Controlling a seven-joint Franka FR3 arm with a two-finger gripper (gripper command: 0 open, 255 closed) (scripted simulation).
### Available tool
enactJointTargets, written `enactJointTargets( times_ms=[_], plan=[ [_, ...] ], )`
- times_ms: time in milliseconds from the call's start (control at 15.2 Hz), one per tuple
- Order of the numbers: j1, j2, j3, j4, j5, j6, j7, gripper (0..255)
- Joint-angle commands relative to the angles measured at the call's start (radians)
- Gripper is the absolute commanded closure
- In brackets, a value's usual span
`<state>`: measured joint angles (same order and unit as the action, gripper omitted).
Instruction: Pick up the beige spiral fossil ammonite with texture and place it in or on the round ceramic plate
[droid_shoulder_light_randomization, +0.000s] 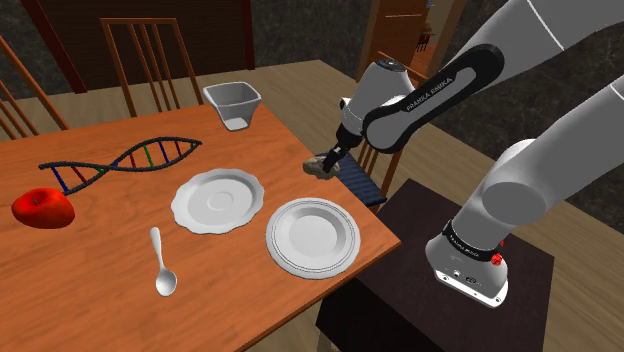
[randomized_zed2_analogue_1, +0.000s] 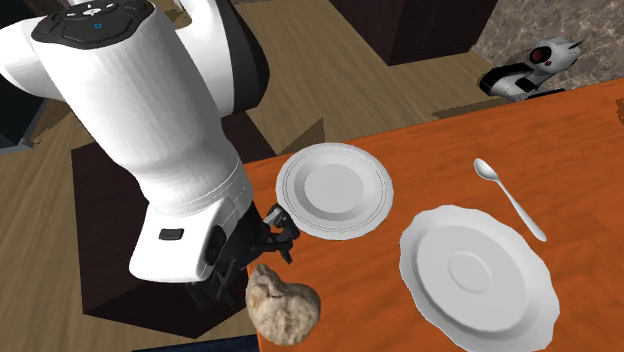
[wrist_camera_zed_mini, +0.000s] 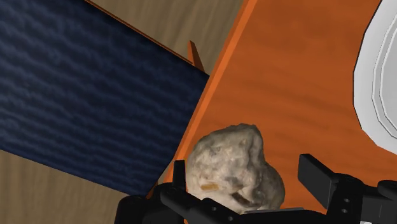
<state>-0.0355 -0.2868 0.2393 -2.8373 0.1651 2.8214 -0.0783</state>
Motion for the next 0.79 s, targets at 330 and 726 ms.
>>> enactJointTargets(
  times_ms=[330,726],
  plan=[
    [-0.015,0.073,0.011,0.007,-0.017,0.067,0.010,0],
    [-0.015,0.073,0.011,0.007,-0.017,0.067,0.010,255]
  ],
)
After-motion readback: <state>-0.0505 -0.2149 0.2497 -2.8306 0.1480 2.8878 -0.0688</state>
